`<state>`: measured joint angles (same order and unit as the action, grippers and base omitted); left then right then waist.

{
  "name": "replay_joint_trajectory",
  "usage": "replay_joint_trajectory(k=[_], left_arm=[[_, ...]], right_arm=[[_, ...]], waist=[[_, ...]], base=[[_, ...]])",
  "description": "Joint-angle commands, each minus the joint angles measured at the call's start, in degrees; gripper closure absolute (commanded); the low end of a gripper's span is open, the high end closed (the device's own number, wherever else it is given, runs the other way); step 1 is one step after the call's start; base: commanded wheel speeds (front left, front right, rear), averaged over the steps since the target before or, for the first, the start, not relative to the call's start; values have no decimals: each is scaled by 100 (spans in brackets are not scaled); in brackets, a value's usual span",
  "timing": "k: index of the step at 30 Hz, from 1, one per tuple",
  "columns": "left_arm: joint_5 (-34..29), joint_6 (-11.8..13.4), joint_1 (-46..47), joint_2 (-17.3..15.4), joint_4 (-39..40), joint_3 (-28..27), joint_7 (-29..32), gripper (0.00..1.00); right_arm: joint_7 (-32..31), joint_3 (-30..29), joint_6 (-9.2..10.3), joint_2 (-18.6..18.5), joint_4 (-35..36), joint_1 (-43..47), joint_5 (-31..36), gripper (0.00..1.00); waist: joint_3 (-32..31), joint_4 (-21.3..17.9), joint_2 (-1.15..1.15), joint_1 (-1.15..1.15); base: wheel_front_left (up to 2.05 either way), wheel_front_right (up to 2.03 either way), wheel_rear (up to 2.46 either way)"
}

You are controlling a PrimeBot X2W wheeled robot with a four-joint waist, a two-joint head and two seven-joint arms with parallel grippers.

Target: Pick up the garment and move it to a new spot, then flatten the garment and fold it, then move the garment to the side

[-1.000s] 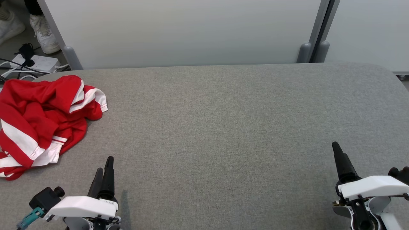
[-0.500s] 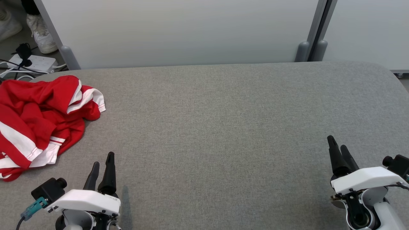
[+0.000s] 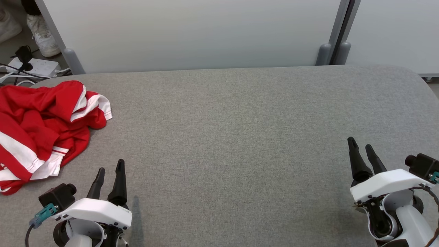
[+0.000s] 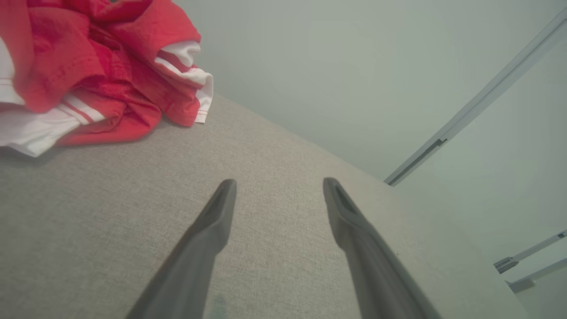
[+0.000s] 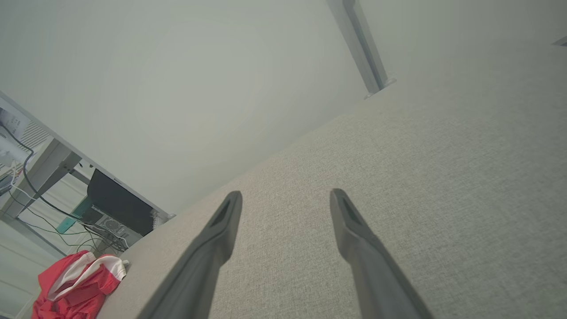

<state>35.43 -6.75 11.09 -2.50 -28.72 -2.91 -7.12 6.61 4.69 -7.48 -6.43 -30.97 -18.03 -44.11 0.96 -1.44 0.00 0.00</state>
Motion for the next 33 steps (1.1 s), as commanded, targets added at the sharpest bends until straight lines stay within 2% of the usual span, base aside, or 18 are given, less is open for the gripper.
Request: replay_joint_trajectory(k=[1, 33], left_arm=[[-249, 26, 401, -74, 89, -132, -75, 0], [-2517, 127, 823, -62, -76, -248, -596, 0]], right_arm=[[126, 130, -1, -99, 64, -328, 232, 0], [647, 111, -1, -234, -407, -885, 2281, 0]], waist=[[5, 5, 0, 0], [11, -68, 0, 0]], base=[[0, 0, 0], [0, 0, 0]])
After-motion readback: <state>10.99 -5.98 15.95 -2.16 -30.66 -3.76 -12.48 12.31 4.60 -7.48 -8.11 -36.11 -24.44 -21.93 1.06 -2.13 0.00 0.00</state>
